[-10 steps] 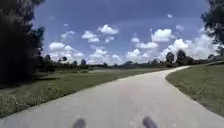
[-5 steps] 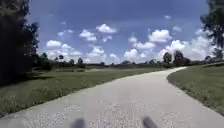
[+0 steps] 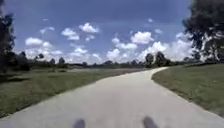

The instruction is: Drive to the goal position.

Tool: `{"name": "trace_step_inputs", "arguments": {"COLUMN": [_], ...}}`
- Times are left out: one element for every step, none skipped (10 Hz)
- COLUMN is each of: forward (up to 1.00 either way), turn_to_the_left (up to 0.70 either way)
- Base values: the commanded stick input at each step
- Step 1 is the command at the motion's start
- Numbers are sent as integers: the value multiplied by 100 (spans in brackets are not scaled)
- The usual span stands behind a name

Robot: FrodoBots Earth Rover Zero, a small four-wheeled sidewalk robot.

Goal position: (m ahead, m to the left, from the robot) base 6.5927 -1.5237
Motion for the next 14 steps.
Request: {"name": "trace_step_inputs", "arguments": {"forward": [70,70,70,70,70,70,70,70,70,70,70,70,70,70], "turn_to_the_left": [-27,-6,0,0,0,0,0,0,0,0,0,0,0,-10]}}
